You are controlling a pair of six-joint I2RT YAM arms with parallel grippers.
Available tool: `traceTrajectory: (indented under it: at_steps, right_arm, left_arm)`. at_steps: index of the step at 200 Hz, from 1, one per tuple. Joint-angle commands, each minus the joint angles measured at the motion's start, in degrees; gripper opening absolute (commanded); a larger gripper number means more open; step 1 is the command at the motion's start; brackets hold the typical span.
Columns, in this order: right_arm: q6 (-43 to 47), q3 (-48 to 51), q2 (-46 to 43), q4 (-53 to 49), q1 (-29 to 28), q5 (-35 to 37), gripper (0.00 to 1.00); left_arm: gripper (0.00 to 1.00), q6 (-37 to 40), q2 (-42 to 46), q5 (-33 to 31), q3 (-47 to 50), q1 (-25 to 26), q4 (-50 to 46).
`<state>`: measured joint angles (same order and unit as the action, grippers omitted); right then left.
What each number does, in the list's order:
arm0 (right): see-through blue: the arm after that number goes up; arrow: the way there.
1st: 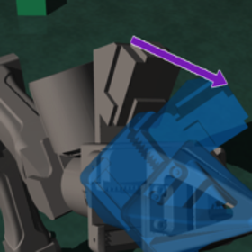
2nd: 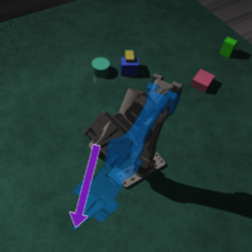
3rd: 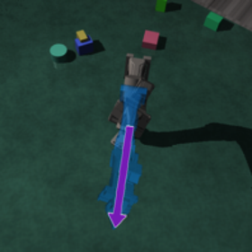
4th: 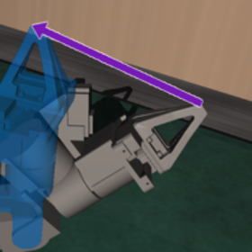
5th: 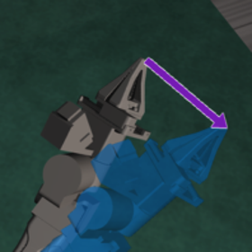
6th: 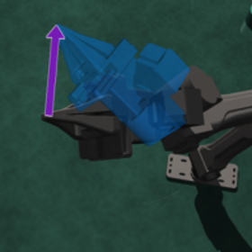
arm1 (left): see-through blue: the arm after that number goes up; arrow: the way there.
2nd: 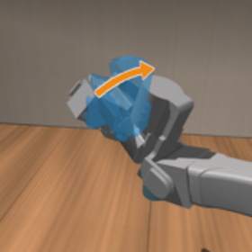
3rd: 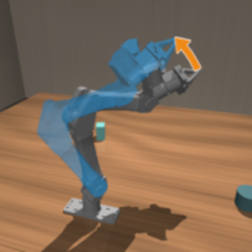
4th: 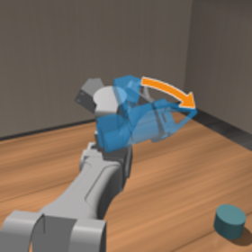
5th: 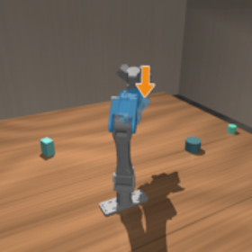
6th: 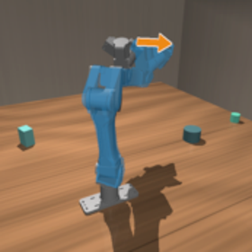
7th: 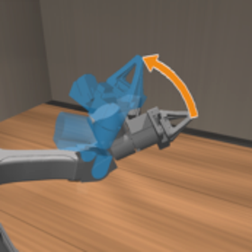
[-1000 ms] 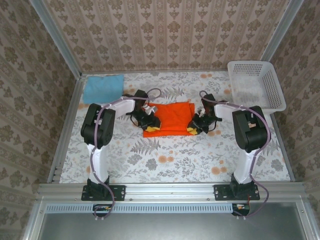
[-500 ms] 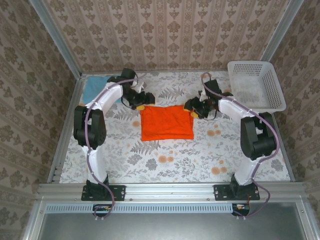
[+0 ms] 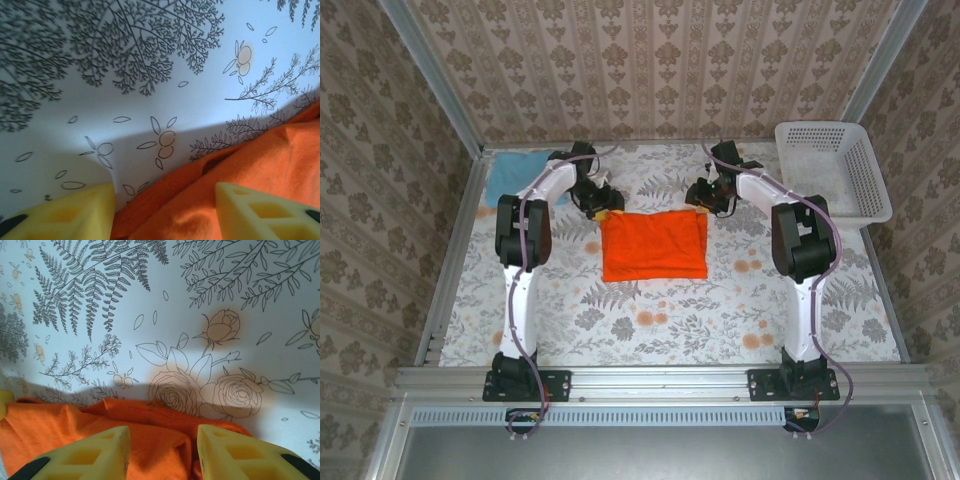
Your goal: Fold and stack the t-shirts
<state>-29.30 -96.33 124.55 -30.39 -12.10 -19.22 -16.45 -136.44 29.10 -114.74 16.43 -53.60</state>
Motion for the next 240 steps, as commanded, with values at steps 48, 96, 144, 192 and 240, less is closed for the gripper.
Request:
traceTrajectory:
  at_steps: [48, 96, 144, 192, 240]
  right_arm:
    - [2.23, -1.37, 0.86, -3.28, 0.08, 1.55, 0.00]
    - [1.29, 3.93, -1.64, -0.72, 2.02, 2.04, 0.00]
    - [-0.08, 3.27, -0.06, 0.77, 3.13, 2.26, 0.00]
    - [-3.72, 4.34, -4.59, 0.23, 3.79, 2.61, 0.27]
    - [-4.88, 12.89, -13.55, 3.70, 1.13, -0.86, 0.36]
  left_arm:
    - [0.01, 1.42, 1.52, -1.61, 1.92, -1.46, 0.71]
    - [0.00, 0.19, 4.08, -7.98, 5.81, -2.44, 6.50]
    - [0.11, 0.23, 0.30, -10.37, 0.72, -2.25, 2.48]
    - [0.55, -1.32, 5.05, -12.43, 0.09, -2.26, 0.96]
    - [0.55, -1.49, 13.93, -3.10, 5.75, 1.78, 3.76]
